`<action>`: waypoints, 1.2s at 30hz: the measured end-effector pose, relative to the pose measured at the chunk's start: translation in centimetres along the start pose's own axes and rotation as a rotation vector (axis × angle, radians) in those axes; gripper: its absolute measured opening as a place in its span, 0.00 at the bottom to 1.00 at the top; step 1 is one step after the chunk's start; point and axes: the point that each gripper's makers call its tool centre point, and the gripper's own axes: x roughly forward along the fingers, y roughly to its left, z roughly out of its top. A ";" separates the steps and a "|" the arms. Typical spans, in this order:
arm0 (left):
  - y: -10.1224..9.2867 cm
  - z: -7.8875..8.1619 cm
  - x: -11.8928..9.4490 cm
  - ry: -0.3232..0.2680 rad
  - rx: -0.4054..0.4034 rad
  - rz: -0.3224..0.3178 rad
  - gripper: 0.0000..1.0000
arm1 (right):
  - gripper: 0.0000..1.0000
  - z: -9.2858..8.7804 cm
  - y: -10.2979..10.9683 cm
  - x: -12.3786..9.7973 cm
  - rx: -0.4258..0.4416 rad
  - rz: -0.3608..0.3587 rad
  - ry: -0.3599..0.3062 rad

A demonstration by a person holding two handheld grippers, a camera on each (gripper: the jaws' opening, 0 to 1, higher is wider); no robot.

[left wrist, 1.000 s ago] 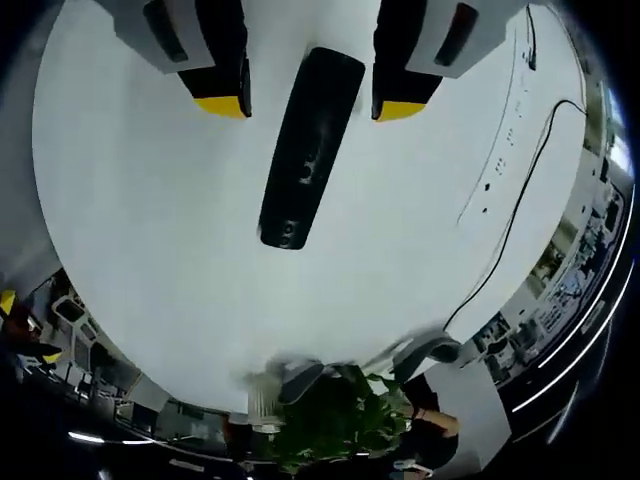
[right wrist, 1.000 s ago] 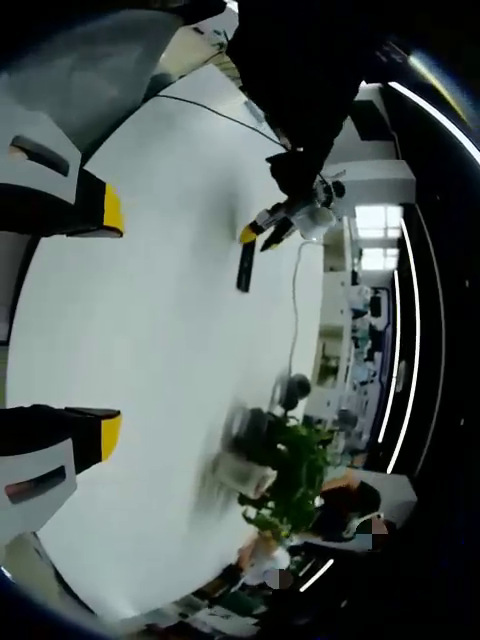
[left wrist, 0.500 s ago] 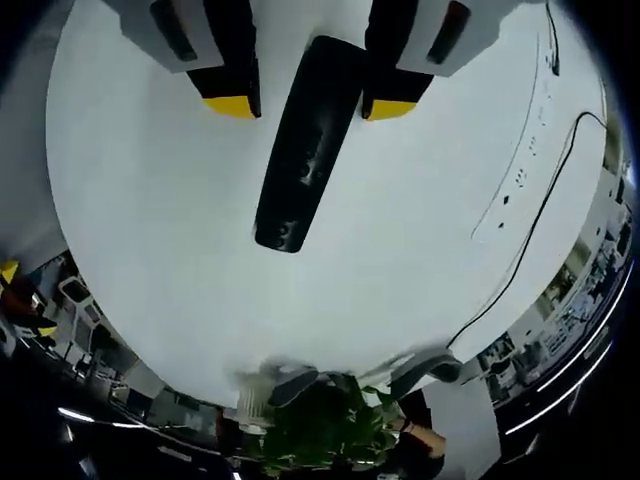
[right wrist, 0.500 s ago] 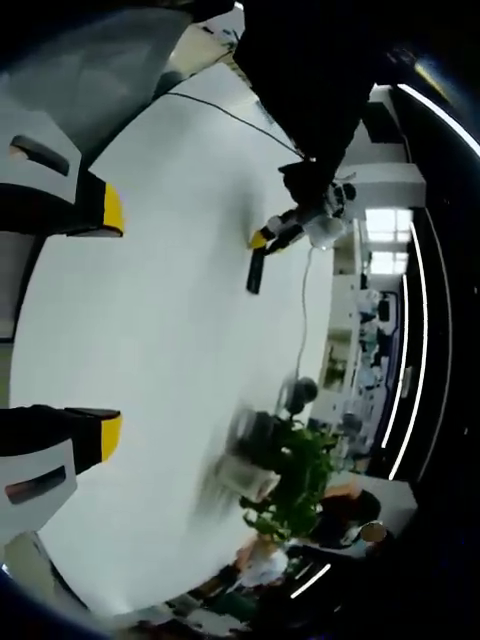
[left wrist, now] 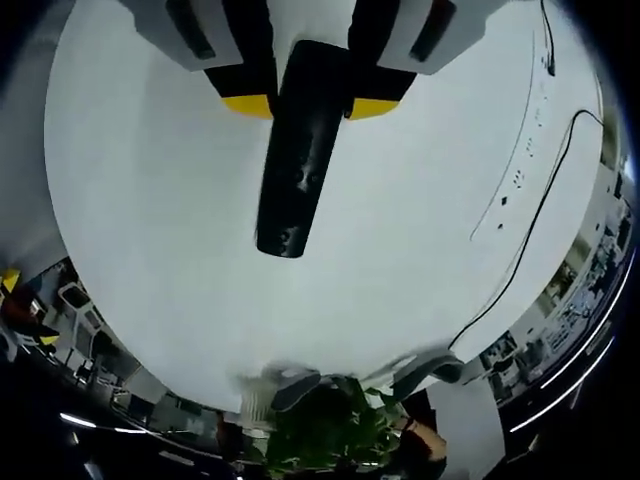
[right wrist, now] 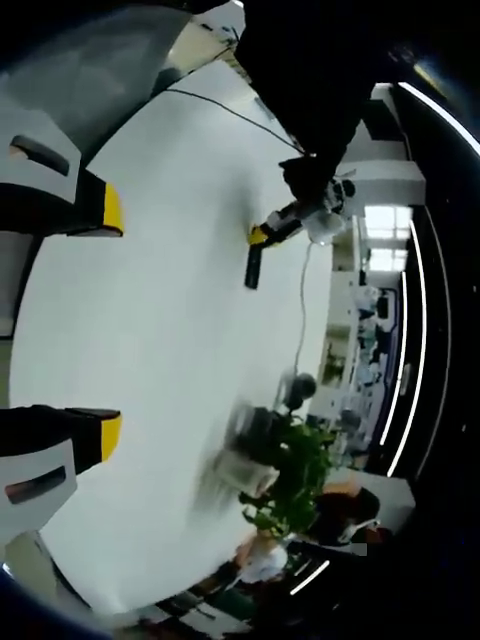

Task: Press the specified remote control buttons in sequence, fully releasing each button before pressing the next.

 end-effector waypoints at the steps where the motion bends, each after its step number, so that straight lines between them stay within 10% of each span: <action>1: 0.0 0.0 0.0 0.001 0.000 0.003 0.25 | 0.68 0.0 0.0 0.0 0.002 0.000 -0.002; 36: -6.3 -1.8 -0.7 0.120 0.134 0.052 0.23 | 0.67 0.8 0.5 -0.4 -0.007 0.020 -0.047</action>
